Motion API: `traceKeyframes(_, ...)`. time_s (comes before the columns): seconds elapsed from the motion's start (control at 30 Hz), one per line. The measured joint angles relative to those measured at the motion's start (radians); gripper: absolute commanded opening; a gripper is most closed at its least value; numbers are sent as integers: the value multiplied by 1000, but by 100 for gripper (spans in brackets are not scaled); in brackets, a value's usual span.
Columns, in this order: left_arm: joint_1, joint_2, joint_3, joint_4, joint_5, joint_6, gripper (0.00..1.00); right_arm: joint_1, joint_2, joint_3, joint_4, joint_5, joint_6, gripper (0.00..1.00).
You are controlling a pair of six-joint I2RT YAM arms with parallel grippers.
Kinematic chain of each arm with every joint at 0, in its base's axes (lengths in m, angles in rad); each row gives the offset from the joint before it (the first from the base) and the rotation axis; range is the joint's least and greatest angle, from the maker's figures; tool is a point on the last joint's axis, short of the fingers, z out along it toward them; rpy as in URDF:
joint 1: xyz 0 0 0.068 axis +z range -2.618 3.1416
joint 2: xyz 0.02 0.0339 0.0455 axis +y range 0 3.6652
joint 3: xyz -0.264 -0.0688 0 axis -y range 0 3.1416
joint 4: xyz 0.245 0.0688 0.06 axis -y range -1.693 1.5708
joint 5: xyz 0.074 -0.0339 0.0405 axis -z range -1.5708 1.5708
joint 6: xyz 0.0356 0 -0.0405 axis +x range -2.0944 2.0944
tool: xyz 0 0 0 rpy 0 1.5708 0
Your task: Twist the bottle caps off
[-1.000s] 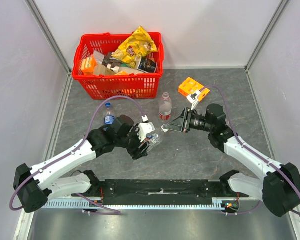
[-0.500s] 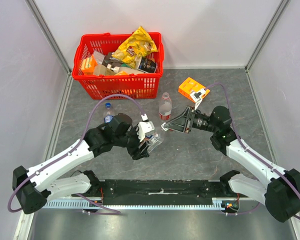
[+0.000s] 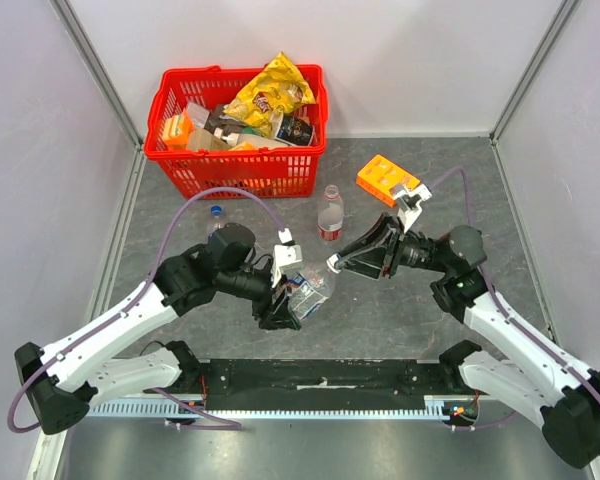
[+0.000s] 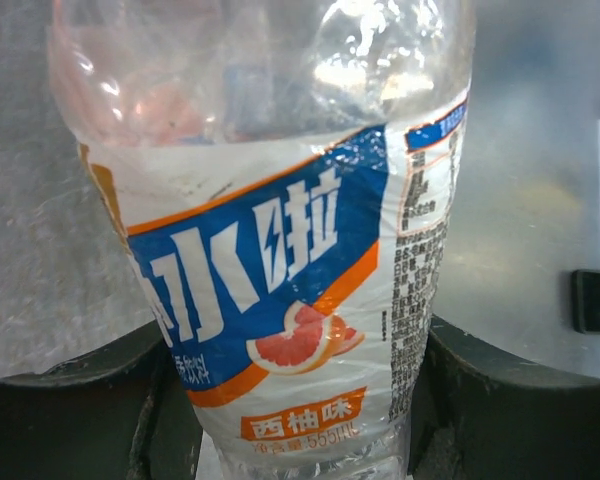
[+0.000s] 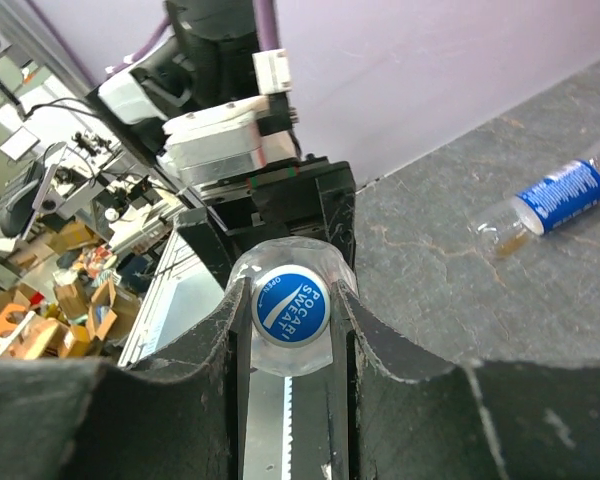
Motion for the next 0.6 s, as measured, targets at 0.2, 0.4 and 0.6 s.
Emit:
traceKeyframes(0.2,0,-2,27,15,159,-24,24,21,-95,2,34,-24,-35,0)
traceKeyframes(0.4,-2,-2,48,84,321,-99,24,43,-157,17,120,-48,-43,0)
traceKeyframes(0.6,-2,-15,47,177,423,-217,24,69,-164,40,180,-51,-49,9)
